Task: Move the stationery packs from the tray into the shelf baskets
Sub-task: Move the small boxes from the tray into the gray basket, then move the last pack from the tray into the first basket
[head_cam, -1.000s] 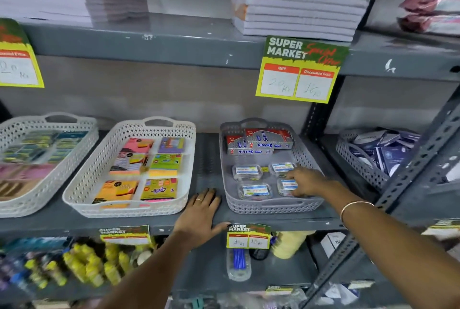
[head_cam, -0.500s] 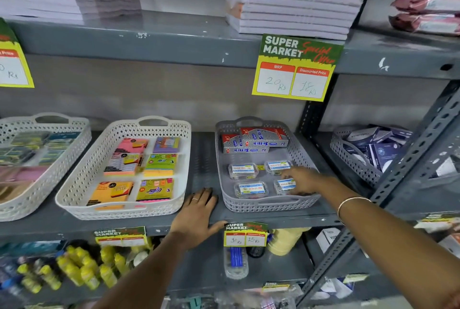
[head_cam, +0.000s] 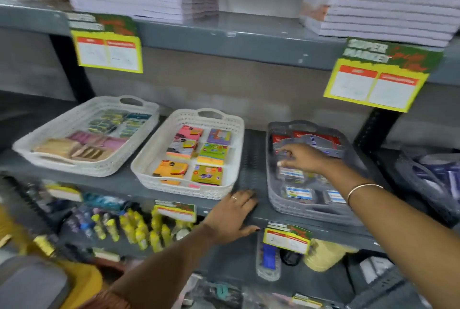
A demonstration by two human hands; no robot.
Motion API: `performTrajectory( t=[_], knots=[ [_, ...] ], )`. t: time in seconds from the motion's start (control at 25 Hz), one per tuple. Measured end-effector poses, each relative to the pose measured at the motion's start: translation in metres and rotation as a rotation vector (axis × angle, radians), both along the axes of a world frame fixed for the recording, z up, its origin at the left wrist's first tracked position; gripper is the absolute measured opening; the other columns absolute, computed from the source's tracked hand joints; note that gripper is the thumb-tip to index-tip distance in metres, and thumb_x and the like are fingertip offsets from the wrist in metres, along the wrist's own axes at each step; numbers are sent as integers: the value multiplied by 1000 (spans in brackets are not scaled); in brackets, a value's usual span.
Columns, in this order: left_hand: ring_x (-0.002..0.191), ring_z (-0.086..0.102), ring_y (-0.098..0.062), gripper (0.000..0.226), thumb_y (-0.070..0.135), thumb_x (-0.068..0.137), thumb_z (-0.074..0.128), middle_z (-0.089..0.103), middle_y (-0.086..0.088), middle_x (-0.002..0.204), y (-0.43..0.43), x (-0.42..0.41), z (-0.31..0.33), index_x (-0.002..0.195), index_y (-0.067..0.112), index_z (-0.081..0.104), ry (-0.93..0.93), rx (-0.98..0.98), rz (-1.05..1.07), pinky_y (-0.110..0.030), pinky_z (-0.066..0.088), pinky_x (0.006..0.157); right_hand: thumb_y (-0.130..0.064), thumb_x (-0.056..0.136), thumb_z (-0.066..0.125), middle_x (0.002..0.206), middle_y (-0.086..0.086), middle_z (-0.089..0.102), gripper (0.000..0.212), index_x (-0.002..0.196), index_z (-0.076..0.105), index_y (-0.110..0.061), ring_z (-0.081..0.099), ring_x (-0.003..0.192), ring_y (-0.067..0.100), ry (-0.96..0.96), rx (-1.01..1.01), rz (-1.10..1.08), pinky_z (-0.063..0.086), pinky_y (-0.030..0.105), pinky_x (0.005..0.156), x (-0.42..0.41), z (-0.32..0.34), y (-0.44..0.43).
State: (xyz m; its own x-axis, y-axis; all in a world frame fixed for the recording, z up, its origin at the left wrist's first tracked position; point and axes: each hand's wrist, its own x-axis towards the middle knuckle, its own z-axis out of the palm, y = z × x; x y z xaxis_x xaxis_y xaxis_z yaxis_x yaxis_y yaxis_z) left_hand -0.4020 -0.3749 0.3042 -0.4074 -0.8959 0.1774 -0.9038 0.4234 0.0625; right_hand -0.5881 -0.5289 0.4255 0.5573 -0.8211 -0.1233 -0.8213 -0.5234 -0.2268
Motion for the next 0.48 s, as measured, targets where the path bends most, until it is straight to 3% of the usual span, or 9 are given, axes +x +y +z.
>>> performTrajectory(
  t=[0.16,0.32,0.48],
  knots=[
    [128,46,-29,57,48,86,57,51,-14,137,47,50,-1,128,10,48,-60,-119,-35,-38,43,100,-34,89,59,110,17,66,36,114,58,-9,62,102,33,-186,-148,159,50,42,88,109,16,12],
    [131,43,-27,61,53,87,49,47,-12,142,100,148,-3,131,11,49,-136,-153,209,-40,43,101,-31,90,56,117,11,62,34,121,54,-15,59,108,29,-282,-238,341,47,37,85,235,21,51],
    [125,51,-26,65,61,80,55,54,-9,136,169,258,-17,124,13,58,-166,-37,492,-40,48,96,-34,91,54,121,11,61,36,122,53,-16,55,113,28,-288,-255,520,47,39,87,365,7,105]
  ],
)
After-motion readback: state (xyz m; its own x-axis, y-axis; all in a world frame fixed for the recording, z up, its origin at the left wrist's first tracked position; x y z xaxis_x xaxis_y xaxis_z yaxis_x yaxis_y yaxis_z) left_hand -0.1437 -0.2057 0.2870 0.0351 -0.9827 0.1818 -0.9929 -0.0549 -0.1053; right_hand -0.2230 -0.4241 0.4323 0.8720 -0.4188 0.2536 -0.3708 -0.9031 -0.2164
